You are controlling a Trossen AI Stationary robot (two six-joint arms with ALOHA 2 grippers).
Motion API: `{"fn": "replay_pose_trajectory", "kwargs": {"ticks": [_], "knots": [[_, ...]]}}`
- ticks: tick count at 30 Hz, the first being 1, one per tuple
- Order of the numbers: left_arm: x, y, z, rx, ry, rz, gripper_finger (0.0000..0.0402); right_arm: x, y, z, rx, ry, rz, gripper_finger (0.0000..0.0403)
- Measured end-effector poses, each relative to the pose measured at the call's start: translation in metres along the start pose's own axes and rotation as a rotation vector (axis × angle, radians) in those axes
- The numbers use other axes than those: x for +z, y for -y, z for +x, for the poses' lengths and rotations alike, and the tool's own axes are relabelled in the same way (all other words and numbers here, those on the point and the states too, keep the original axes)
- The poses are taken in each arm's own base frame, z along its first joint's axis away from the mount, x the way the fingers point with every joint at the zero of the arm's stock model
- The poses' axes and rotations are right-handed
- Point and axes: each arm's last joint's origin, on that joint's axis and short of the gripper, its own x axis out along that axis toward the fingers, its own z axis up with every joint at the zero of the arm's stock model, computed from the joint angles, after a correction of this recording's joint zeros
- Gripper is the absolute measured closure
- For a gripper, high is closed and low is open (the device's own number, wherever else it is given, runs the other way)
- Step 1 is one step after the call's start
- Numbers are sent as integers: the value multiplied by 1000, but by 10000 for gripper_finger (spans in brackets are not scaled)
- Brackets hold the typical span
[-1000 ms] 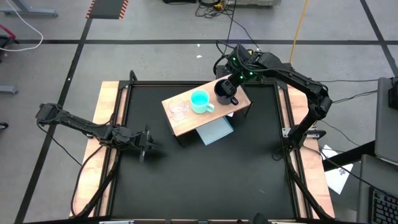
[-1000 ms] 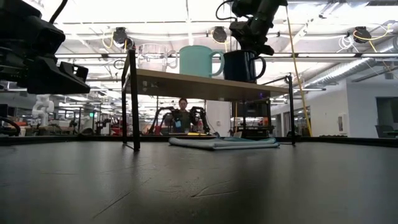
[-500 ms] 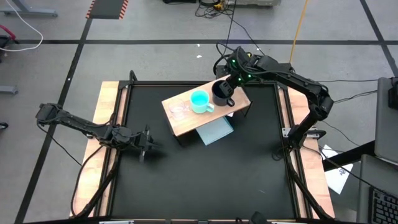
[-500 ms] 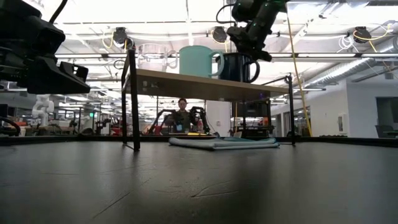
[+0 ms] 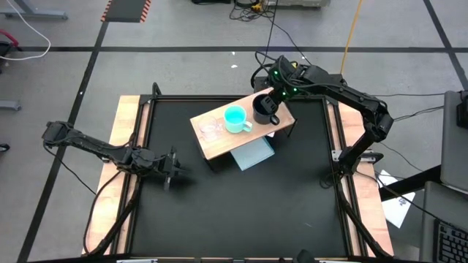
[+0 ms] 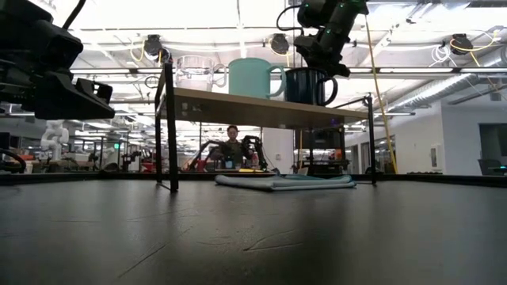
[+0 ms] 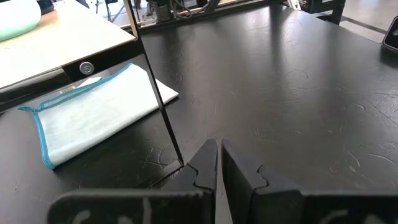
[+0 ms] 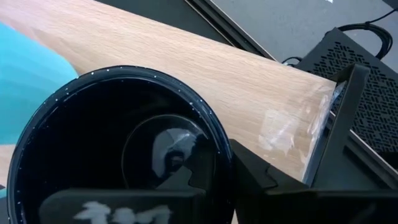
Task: Stack small to large cups/mugs on shelf
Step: Put the dark blue mug on the shelf, then return to Home Position
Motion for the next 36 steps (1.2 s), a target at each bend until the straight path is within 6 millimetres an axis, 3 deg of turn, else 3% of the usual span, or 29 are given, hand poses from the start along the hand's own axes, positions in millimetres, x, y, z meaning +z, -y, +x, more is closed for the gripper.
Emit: {"fn": "replay_pose_trajectory", "kwargs": {"ticks": [7, 21, 36], "knots": [[0, 0, 0, 0, 0, -3, 376, -1, 0, 0, 3, -11, -31, 357], [0, 0, 0, 0, 0, -5, 376, 1, -2, -3, 40, 22, -39, 276], [0, 0, 0, 1, 2, -6, 376, -1, -2, -53, 68, 218, -54, 264]]}}
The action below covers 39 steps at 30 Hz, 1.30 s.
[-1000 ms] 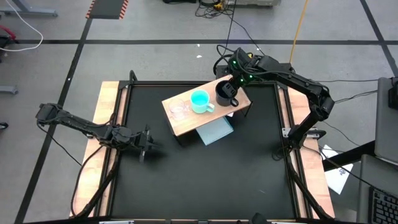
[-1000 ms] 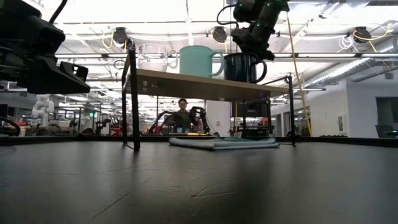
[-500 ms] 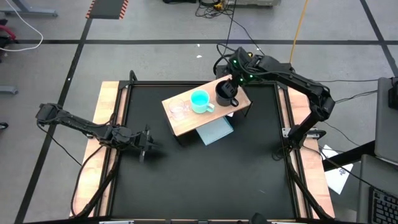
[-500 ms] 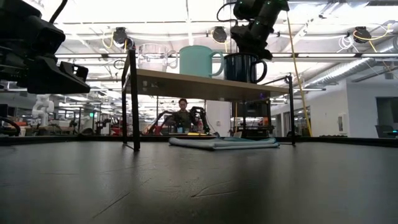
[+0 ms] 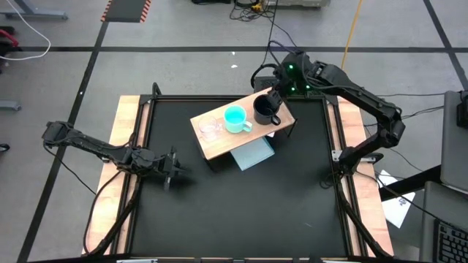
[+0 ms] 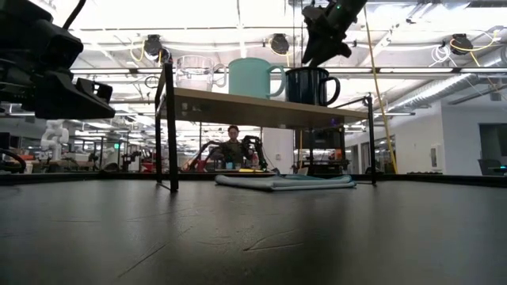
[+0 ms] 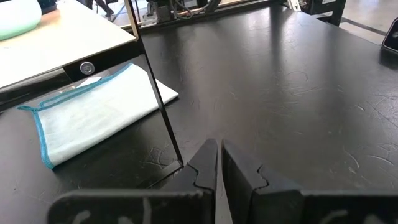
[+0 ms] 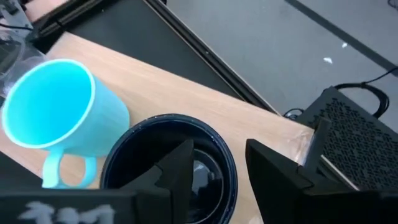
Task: Stack small to large cups/mugs on shelf
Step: Return to Home Position
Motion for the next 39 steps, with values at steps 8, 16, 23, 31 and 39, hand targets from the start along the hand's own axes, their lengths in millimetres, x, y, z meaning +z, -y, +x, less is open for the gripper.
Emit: {"fn": "replay_pose_trajectory", "kwargs": {"ticks": [8, 16, 23, 31, 39], "knots": [[1, 0, 0, 1, 8, -10, 376, -3, -1, -18, 2, 29, -7, 264], [1, 0, 0, 2, 10, -17, 376, -16, -1, -49, 0, 18, -91, 275], [6, -1, 0, 10, 64, -29, 376, -48, -7, -75, 38, 58, -159, 356], [13, -2, -1, 20, 130, -2, 376, -86, -22, -89, 207, 242, -256, 397], [16, -2, -1, 26, 167, -1, 397, -132, -27, -84, 336, 318, -324, 402]]}}
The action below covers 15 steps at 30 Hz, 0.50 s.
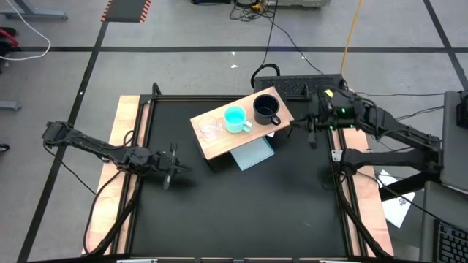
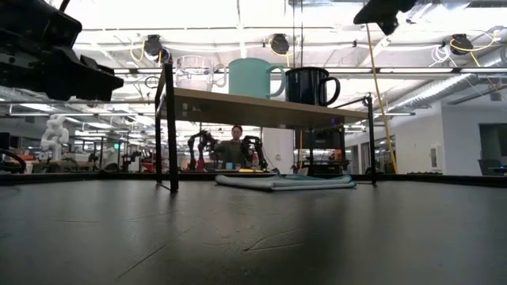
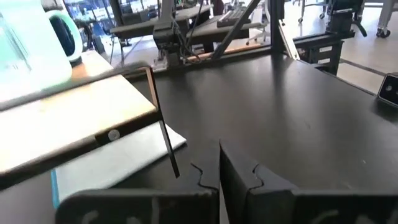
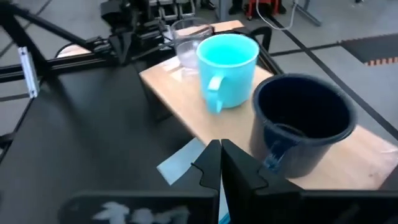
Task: Stack small to large cups/mugs on shelf
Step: Return to Home Position
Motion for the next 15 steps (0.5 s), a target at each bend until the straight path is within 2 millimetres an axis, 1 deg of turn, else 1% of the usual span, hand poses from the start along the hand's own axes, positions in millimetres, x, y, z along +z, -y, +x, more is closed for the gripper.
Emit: {"fn": "replay_pose_trajectory", "kwargs": {"ticks": [8, 15], "knots": [[6, -1, 0, -1, 65, 26, 400, -46, -11, 0, 69, 63, -29, 402], [7, 1, 0, -26, 77, 27, 400, -84, -19, 11, 145, 113, -38, 403]]}}
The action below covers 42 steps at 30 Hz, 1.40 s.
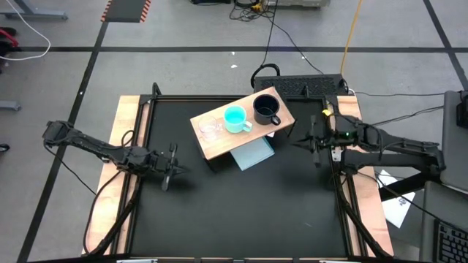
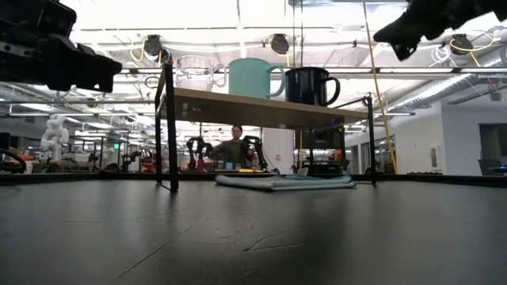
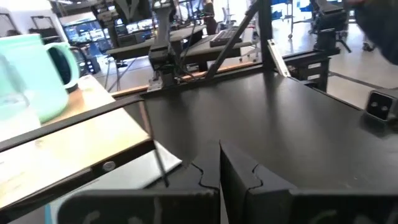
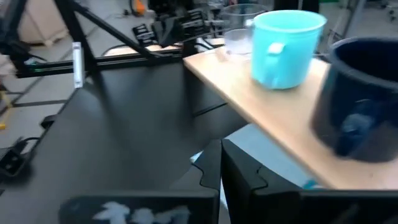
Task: Stack small to large cups/mugs on shelf
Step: Return to Home Position
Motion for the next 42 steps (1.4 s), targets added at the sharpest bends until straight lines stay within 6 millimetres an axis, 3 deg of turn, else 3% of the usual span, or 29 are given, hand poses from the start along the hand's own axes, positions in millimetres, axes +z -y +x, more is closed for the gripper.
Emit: {"fn": "replay_pose_trajectory", "kwargs": {"ticks": [7, 20, 23, 33, 42], "knots": [[6, 10, -1, -41, 53, 53, 401, -33, -7, 11, 75, 22, -9, 403], [7, 17, -3, 24, 34, 120, 401, -53, -5, 2, 20, 144, -65, 403], [6, 13, -2, 52, 23, 120, 401, -56, -5, 3, 28, 212, -75, 403], [0, -13, 0, 127, -7, 96, 401, -69, 2, 10, -11, 207, -57, 403], [-3, -31, -2, 86, 7, 68, 401, -78, 5, 14, 35, 224, -45, 403]]}}
